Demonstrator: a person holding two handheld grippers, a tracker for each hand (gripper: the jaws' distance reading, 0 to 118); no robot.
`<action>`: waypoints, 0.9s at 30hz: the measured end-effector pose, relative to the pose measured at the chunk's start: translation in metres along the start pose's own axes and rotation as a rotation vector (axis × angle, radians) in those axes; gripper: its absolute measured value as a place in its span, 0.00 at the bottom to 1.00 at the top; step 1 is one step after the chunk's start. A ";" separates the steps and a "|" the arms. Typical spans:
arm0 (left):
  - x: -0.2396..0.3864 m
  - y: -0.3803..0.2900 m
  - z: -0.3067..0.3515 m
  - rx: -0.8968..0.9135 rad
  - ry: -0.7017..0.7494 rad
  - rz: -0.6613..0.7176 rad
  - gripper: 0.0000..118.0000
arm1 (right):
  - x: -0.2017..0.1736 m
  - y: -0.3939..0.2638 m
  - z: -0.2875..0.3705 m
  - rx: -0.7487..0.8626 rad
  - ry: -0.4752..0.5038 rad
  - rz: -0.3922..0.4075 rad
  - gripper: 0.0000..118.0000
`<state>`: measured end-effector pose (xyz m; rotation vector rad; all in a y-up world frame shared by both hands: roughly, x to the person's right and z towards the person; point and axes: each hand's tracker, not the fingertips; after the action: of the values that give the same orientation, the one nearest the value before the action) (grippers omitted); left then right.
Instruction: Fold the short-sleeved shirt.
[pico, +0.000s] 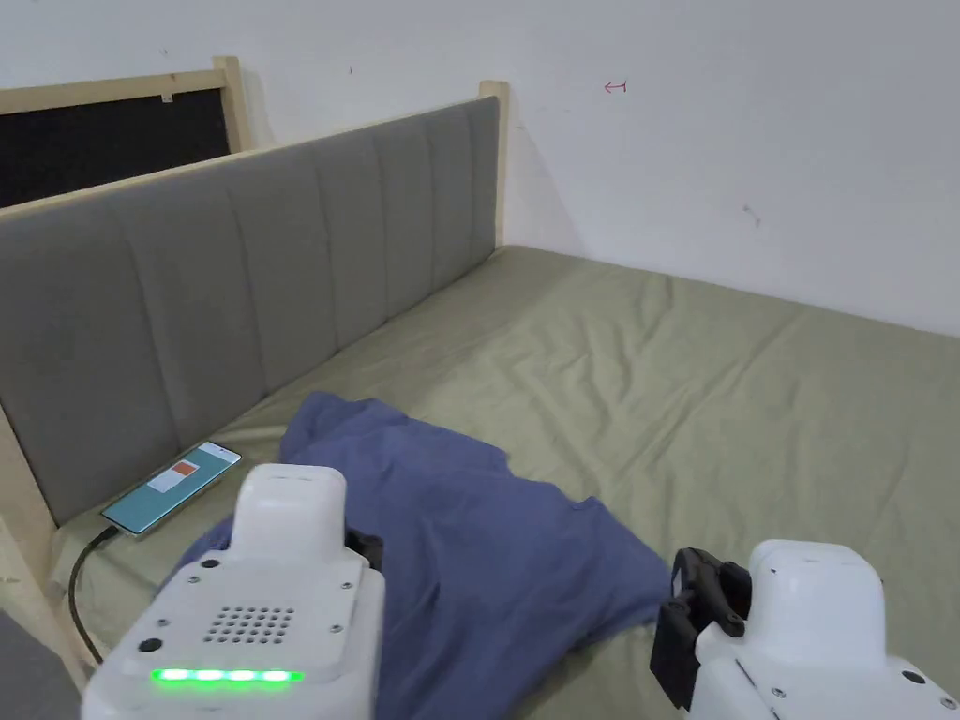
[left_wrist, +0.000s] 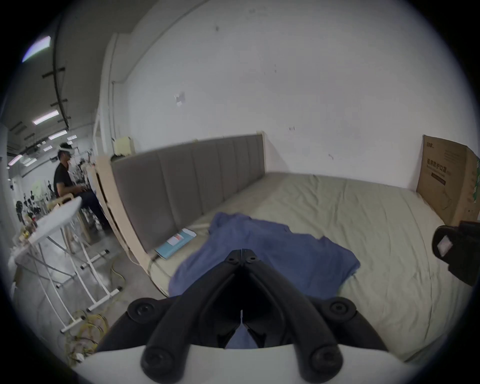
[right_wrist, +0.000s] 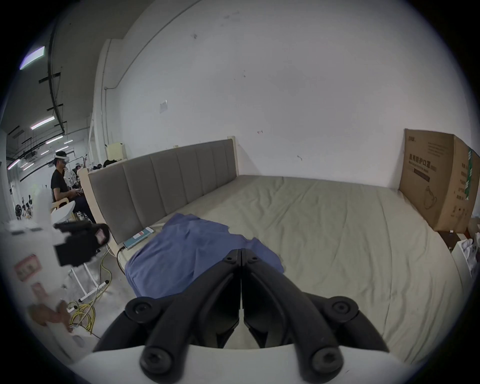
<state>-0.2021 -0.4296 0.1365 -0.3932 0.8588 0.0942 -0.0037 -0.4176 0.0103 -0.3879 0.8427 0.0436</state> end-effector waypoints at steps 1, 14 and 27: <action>0.004 -0.009 -0.014 -0.030 -0.018 0.024 0.00 | 0.004 -0.002 -0.002 -0.017 -0.001 -0.010 0.01; 0.030 -0.051 -0.179 -0.494 -0.139 0.028 0.96 | 0.043 -0.027 -0.034 -0.186 -0.086 -0.037 0.01; 0.061 -0.063 -0.257 -0.654 -0.152 -0.011 0.80 | 0.090 -0.054 -0.051 -0.319 -0.185 -0.129 0.01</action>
<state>-0.3323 -0.5886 -0.0413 -0.9891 0.6589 0.3954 0.0298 -0.4961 -0.0694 -0.7260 0.6261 0.0937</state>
